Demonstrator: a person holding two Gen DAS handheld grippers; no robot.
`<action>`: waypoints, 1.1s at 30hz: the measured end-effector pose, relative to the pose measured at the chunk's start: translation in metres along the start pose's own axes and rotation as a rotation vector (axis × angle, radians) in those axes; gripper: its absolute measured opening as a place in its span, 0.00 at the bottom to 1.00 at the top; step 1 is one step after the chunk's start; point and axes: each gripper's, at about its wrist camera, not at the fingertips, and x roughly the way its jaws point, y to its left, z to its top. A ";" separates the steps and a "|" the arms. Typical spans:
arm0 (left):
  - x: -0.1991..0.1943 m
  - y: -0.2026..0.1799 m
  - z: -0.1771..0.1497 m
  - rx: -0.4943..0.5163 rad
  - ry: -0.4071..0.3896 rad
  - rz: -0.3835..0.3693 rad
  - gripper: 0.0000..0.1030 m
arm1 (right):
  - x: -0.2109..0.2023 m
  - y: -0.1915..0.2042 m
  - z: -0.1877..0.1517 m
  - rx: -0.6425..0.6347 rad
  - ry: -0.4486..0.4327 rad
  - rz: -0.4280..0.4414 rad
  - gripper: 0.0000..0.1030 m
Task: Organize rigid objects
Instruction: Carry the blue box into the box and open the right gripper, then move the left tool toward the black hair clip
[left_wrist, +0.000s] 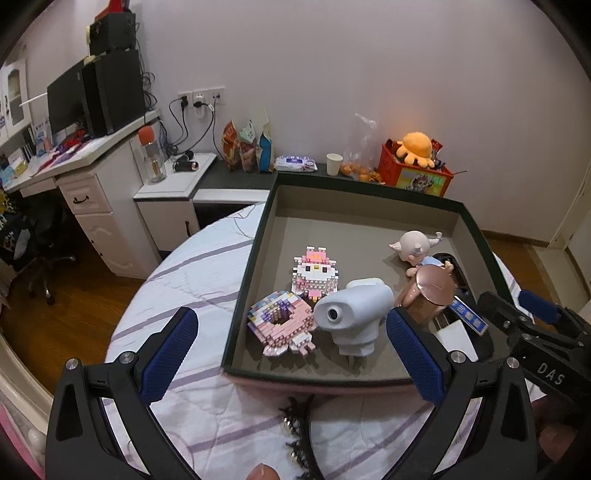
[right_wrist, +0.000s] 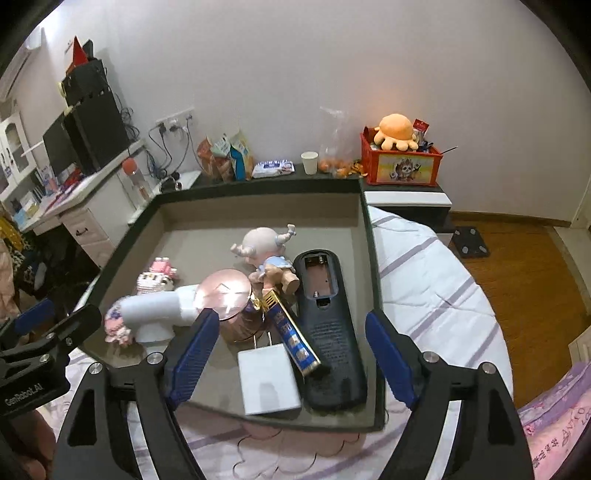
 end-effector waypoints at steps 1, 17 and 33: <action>-0.006 0.000 -0.002 0.000 -0.006 0.000 1.00 | -0.003 0.000 -0.001 0.001 -0.006 -0.002 0.85; -0.062 -0.003 -0.050 0.036 -0.001 0.016 1.00 | -0.069 -0.010 -0.052 0.045 -0.032 -0.005 1.00; -0.084 0.001 -0.095 0.029 0.046 0.032 1.00 | -0.092 -0.010 -0.094 0.047 -0.001 0.014 1.00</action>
